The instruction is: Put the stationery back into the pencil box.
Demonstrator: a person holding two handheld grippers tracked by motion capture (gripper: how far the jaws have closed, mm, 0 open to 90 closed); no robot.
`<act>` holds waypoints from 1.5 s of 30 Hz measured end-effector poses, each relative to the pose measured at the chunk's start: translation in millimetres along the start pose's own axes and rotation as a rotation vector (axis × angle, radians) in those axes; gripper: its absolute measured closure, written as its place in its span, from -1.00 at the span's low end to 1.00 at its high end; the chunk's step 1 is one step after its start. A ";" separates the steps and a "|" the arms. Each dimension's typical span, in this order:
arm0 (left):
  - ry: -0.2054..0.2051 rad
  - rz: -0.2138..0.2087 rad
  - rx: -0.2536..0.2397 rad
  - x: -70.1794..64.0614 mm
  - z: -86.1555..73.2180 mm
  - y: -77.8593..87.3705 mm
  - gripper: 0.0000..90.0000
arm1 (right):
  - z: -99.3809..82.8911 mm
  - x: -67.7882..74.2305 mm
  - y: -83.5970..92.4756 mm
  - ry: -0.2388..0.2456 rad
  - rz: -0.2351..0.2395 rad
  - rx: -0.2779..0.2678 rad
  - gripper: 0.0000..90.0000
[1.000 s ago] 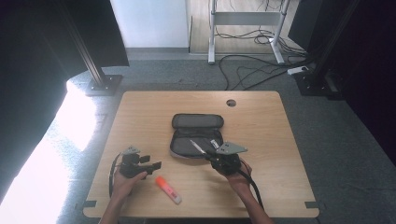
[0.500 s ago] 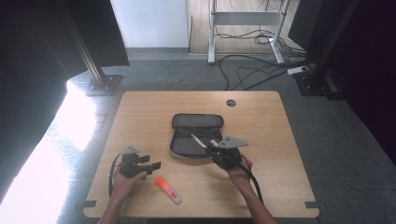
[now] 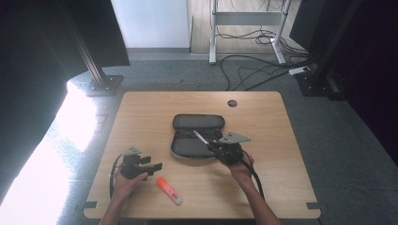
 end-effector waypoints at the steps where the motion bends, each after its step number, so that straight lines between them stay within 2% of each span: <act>1: 0.000 0.000 0.001 0.0 -0.1 -0.1 -0.39 | 0.8 -0.7 -0.5 -0.003 -0.001 -0.002 0.75; 19: -0.001 -0.003 -0.004 -0.3 0.2 0.8 -0.38 | 7.2 -9.0 -15.7 0.011 -0.021 0.020 0.75; 35: 0.002 -0.001 -0.001 1.0 -0.2 0.6 -0.39 | -2.0 -15.9 -40.2 0.025 -0.038 0.070 0.75; 45: 0.009 0.000 -0.004 1.7 -0.3 1.2 -0.39 | 0.1 -18.3 -51.3 0.026 -0.038 0.090 0.75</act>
Point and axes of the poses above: each handheld gripper's, and its own axes: y roughly backward along the jaws, z roughly out of its top, x roughly to its left, the point moved 6 cm from there along -y, roughly forward along the jaws, and after that the axes turned 10 degrees about -z, right-handed, at the moved point
